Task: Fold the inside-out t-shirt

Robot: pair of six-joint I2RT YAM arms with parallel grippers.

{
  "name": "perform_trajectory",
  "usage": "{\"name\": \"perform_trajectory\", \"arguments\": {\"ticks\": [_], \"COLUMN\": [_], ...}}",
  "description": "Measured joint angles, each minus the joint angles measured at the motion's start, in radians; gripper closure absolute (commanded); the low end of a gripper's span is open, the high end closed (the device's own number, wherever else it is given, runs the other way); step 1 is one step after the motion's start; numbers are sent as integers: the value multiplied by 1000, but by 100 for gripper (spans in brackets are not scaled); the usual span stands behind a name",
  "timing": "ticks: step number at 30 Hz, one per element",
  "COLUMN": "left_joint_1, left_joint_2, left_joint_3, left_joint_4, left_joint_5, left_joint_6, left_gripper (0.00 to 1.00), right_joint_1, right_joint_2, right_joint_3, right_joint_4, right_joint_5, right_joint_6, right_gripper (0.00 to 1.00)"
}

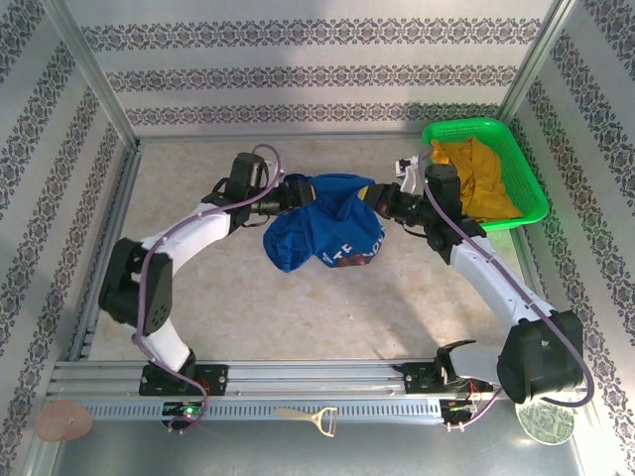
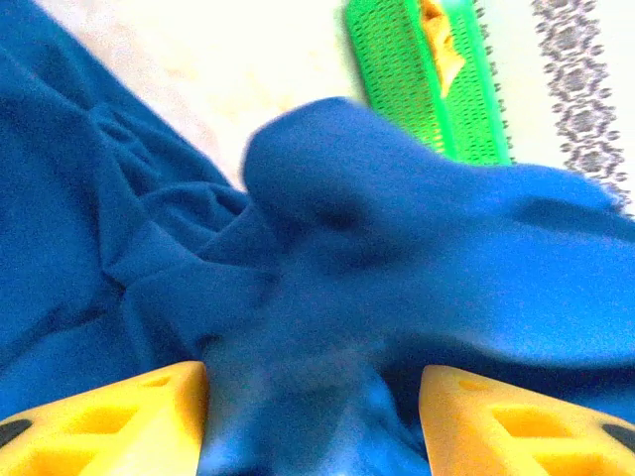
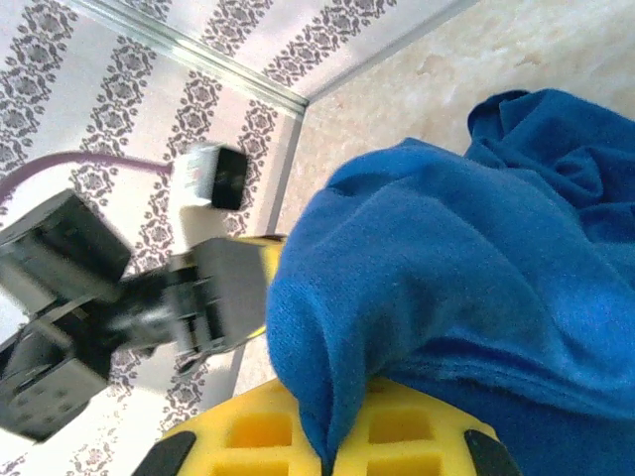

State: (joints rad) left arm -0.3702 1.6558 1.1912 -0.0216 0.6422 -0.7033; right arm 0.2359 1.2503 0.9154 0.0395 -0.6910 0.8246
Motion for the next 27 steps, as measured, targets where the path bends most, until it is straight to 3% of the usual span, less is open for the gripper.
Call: {"name": "perform_trajectory", "arguments": {"ticks": [4,7,13,23,25,27], "left_joint_1": [-17,-70,-187,-193,-194,-194], "left_joint_2": [-101,-90,63,368,407,435], "left_joint_3": [19,81,248,510,536,544], "left_joint_4": [-43,-96,-261,-502,-507,-504], "left_joint_5": [-46,-103,-238,-336,-322,-291], "left_joint_6": [-5,-8,-3,19,20,21], "left_gripper": [35,35,35,34,45,81], "right_joint_1": [-5,-5,-5,-4,-5,-5], "right_joint_2": [0,2,8,8,8,8], "right_joint_3": [-3,-3,-2,-2,-2,-2], "right_joint_4": [19,26,26,26,25,25], "right_joint_5": [-10,-15,-28,-33,-32,-32], "right_joint_6": [15,18,19,28,34,35], "right_gripper": [100,100,100,100,100,100]}}
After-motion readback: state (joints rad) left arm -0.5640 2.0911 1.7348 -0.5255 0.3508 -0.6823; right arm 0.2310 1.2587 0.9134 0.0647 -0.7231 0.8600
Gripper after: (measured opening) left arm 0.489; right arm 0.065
